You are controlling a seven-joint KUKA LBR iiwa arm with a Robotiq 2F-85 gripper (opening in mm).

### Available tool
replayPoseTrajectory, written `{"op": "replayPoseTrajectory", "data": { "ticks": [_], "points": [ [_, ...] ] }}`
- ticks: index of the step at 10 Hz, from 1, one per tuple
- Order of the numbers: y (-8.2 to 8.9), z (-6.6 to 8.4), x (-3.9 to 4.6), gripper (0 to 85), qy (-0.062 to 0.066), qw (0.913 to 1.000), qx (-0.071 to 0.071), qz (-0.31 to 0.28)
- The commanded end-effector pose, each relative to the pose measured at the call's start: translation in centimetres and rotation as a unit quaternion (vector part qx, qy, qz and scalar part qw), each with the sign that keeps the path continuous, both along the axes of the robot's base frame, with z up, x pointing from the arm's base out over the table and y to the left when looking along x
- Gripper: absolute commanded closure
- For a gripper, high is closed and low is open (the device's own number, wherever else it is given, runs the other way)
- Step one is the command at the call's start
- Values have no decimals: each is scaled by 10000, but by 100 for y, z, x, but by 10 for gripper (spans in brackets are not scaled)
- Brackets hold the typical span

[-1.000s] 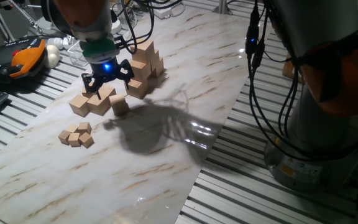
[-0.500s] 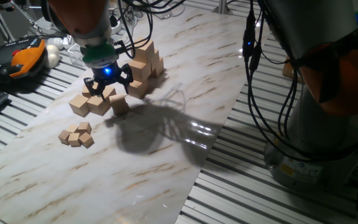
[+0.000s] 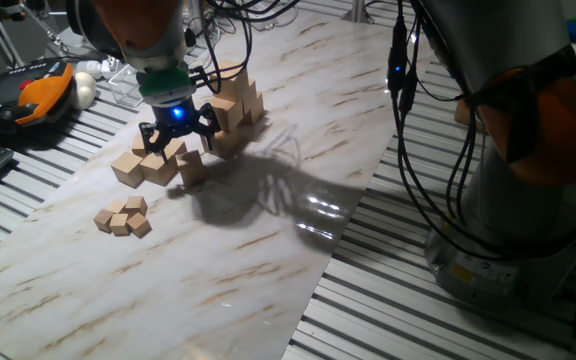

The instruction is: Stack the blocks into a pyramid shape

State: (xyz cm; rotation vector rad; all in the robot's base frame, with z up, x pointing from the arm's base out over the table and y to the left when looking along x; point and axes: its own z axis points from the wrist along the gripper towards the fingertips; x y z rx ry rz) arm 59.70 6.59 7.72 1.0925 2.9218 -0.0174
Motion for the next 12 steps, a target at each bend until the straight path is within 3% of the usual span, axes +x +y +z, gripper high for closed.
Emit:
{"op": "replayPoseTrajectory", "data": {
  "ticks": [1,3,12],
  "points": [
    [2,-25,1,0,-10,10000,0,-8],
    [-11,-120,-17,0,-64,10000,-15,-7],
    [-34,-233,-15,0,-87,10000,15,-6]
  ]
}}
